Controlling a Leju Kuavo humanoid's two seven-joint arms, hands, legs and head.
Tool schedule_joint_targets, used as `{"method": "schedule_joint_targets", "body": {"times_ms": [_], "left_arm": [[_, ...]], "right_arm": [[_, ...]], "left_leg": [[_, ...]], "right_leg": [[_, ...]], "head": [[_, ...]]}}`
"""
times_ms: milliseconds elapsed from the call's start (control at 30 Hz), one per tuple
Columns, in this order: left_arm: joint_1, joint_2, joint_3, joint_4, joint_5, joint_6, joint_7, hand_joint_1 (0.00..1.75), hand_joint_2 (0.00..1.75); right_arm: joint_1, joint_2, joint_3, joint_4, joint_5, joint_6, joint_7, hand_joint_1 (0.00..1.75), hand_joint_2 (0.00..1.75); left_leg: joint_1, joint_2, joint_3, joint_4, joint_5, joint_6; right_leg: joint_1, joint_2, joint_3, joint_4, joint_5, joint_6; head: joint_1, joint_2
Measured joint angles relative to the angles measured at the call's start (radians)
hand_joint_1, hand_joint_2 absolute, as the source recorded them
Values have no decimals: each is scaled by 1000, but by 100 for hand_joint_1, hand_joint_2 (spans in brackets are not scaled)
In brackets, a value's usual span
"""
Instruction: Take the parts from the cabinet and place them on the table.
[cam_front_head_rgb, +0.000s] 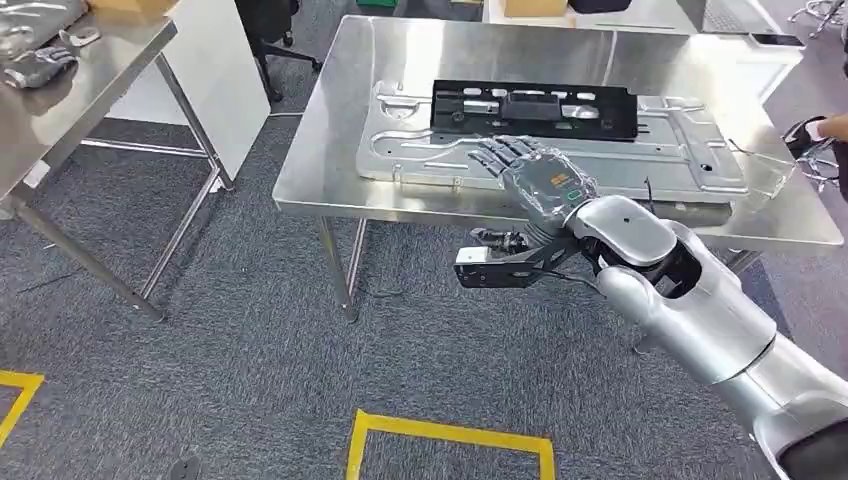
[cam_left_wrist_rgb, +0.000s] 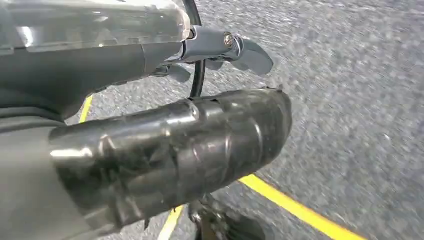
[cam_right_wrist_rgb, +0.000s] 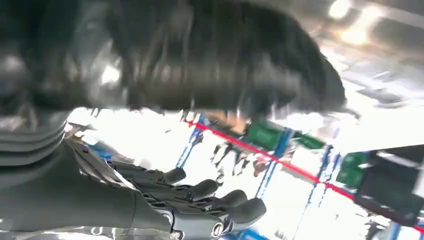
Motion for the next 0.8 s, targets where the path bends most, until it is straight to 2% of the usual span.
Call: {"method": "schedule_joint_targets", "body": {"times_ms": [33,67,100,133,200,233,267,300,333,367,400,433,467,500,533,567,600,633,667,700,733,767,800], "left_arm": [[-1,1,0,0,0,0,0,0,0],[-4,0,0,0,0,0,0,0,0],[-6,0,0,0,0,0,0,0,0],[-7,1,0,0,0,0,0,0,0],[-5,1,0,0,0,0,0,0,0],[-2,1,0,0,0,-1,0,0,0],[-4,0,0,0,0,-1,0,0,0],[-5,1,1,0,0,-1,0,0,0],[-5,1,1,0,-1,0,0,0,0],[-4,2,1,0,-1,0,0,0,0],[-3,2,2,0,-3,0,0,0,0],[-3,2,2,0,-5,0,0,0,0],[-3,2,2,0,-6,0,0,0,0],[-3,2,2,0,-6,0,0,0,0],[-3,2,2,0,-6,0,0,0,0],[-4,2,2,0,-6,0,0,0,0],[-5,-5,3,0,-7,-1,0,0,0],[-5,-4,3,0,-7,0,-2,0,0],[-6,-3,3,0,-8,0,-1,0,0],[-6,-3,3,0,-8,0,-1,0,0],[-3,-3,3,0,-8,0,-1,0,0],[-4,-1,4,0,-8,2,-1,0,0],[-4,0,4,0,-8,3,-2,0,0]], "right_arm": [[0,0,0,0,0,0,0,0,175],[-2,0,0,-1,0,-1,0,0,175],[-2,-1,-4,-2,0,-3,0,0,175],[-1,-1,-4,-3,0,-4,0,0,175],[1,-2,-3,-1,0,-5,0,0,175],[5,-2,-2,-1,0,-6,0,0,175],[7,-5,0,0,0,-6,-2,0,175],[9,-5,1,1,0,-6,-1,0,175],[8,-10,0,2,0,-6,0,0,175],[9,-10,0,3,0,-7,0,0,175],[11,-10,1,3,0,-7,0,0,175],[14,-10,1,3,-2,-7,0,0,175],[17,-10,1,4,-2,-7,0,0,175],[17,-10,1,4,-2,-7,0,0,175],[17,-10,1,3,-2,-8,0,0,175],[14,-10,0,3,-2,-8,0,0,175],[12,-11,-2,2,-2,-9,0,0,175],[10,-11,-6,2,-2,-10,0,0,175],[10,-11,-5,2,-2,-10,0,0,175],[9,-13,-5,3,-2,-10,0,0,175],[10,-13,-5,3,-2,-10,0,0,175],[10,-13,-4,3,-2,-10,0,0,175],[10,-11,-3,3,-3,-10,0,0,175]], "left_leg": [[6,0,60,-69,10,-7],[14,0,127,-153,-30,-12],[3,-3,182,-241,-76,-11],[3,-4,179,-243,-89,13],[-3,-3,166,-244,-77,31],[1,1,156,-253,-62,46],[2,8,152,-252,-49,56],[1,6,139,-253,-36,63],[-1,7,122,-253,-22,68],[-3,7,105,-252,-10,70],[-5,7,88,-251,3,69],[-7,7,71,-250,14,69],[-10,7,53,-248,27,68],[-12,7,39,-247,37,68],[-16,7,27,-248,48,67],[-15,7,23,-247,56,67],[-17,7,17,-247,64,60],[-13,7,17,-251,74,54],[-8,8,18,-259,86,47],[-5,7,18,-269,100,40],[-11,6,18,-282,114,33],[-9,5,10,-274,96,31],[-12,3,-5,-250,44,28]], "right_leg": [[-5,0,-21,14,7,9],[-6,0,-36,31,12,16],[-4,-1,-52,48,15,22],[0,-1,-54,50,22,29],[-4,-2,-53,39,44,41],[-8,-1,-55,40,52,47],[-12,3,-67,58,11,52],[-11,5,-77,95,-53,55],[-11,6,-90,159,-123,58],[-11,7,-101,227,-174,60],[-11,7,-108,289,-200,61],[-11,7,-104,327,-192,59],[-9,8,-80,327,-154,54],[-7,10,-43,293,-119,47],[0,12,15,225,-95,34],[6,14,78,148,-98,20],[15,13,138,58,-142,2],[16,12,164,5,-156,7],[22,14,156,8,-147,7],[25,13,154,5,-137,0],[24,12,145,-15,-116,-6],[8,3,149,-33,-95,-2],[9,6,137,-43,-79,-9]], "head": [[0,0],[-1,0],[0,0],[2,0],[3,0],[4,0],[3,0],[6,0],[5,0],[5,0],[5,0],[5,0],[5,0],[5,0],[5,0],[5,0],[4,0],[4,0],[5,0],[5,0],[6,0],[5,0],[4,0]]}}
